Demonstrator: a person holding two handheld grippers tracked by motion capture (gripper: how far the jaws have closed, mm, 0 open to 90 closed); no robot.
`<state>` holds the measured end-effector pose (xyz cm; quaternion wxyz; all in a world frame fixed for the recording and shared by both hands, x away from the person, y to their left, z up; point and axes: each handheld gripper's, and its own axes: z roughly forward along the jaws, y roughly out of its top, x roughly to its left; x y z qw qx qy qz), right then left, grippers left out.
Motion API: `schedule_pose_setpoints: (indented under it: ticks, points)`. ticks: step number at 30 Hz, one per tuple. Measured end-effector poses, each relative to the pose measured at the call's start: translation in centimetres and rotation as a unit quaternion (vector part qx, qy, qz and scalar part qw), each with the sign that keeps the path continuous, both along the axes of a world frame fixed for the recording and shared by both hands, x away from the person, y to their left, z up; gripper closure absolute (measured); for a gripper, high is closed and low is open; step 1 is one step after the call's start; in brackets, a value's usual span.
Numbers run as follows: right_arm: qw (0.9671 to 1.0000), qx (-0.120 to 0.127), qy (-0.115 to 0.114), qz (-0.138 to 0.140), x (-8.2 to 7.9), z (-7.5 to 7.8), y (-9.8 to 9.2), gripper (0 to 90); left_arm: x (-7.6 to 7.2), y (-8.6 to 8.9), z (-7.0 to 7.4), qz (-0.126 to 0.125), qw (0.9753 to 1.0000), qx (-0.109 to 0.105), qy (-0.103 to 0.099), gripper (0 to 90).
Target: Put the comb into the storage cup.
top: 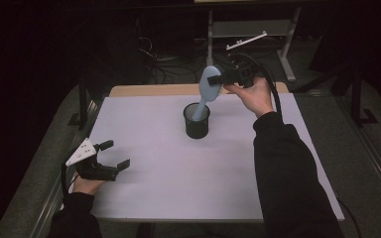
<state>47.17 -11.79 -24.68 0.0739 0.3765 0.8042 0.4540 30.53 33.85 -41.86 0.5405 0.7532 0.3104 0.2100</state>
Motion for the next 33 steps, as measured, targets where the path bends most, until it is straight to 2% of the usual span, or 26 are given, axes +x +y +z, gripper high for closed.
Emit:
schedule_pose_setpoints:
  ticks: [20,25,33]
  points:
    - [0.9999,0.003,0.013,-0.004,0.3,-2.1,0.1,53.8,-0.1,0.0,-0.1,0.003,1.0,0.003,0.0,0.0]
    - [0.9998,-0.005,0.018,-0.002,0.5,-2.7,0.3,53.8,-0.1,0.0,-0.2,0.003,1.0,0.003,0.001,0.0]
    - [0.9998,0.003,0.02,-0.001,0.5,-3.3,0.5,53.8,-0.4,0.0,-0.1,0.006,1.0,-0.002,-0.005,0.0]
